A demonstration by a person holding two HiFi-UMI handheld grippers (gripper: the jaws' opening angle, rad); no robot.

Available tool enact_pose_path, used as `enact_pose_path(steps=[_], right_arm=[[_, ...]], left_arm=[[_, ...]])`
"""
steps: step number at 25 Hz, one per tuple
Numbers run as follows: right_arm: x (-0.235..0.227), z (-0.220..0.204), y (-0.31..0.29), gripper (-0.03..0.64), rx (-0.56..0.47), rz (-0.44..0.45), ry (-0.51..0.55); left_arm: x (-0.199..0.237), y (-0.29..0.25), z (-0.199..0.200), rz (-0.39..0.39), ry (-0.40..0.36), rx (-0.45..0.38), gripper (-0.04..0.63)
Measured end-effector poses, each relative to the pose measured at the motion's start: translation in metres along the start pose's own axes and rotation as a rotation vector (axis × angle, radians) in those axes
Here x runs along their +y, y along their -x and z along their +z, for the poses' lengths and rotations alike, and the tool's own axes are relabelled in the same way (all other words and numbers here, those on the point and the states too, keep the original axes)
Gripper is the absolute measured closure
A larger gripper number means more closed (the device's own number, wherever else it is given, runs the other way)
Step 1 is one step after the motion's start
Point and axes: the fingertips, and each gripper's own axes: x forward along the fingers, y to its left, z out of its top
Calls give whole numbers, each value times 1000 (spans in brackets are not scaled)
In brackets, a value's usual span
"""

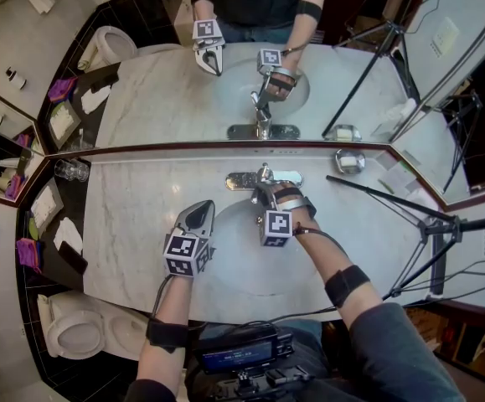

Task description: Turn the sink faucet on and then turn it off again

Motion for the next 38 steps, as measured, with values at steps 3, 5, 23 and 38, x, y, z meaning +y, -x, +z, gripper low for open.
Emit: enact_pose_path(steps=[3, 5, 23, 38], right_arm=[[1, 0, 0, 479, -6, -2, 1], [0, -1, 0, 479, -3, -10, 3], [-20, -20, 37, 457, 10, -48, -184], [-30, -65, 144, 600, -121, -102, -879]], left_arm=[[0, 3, 0, 4, -1, -2, 595], [1, 5, 0, 7, -2, -2, 595], [4, 34, 5, 36, -10, -27, 595], [-15, 52, 13, 10, -4, -58, 595]])
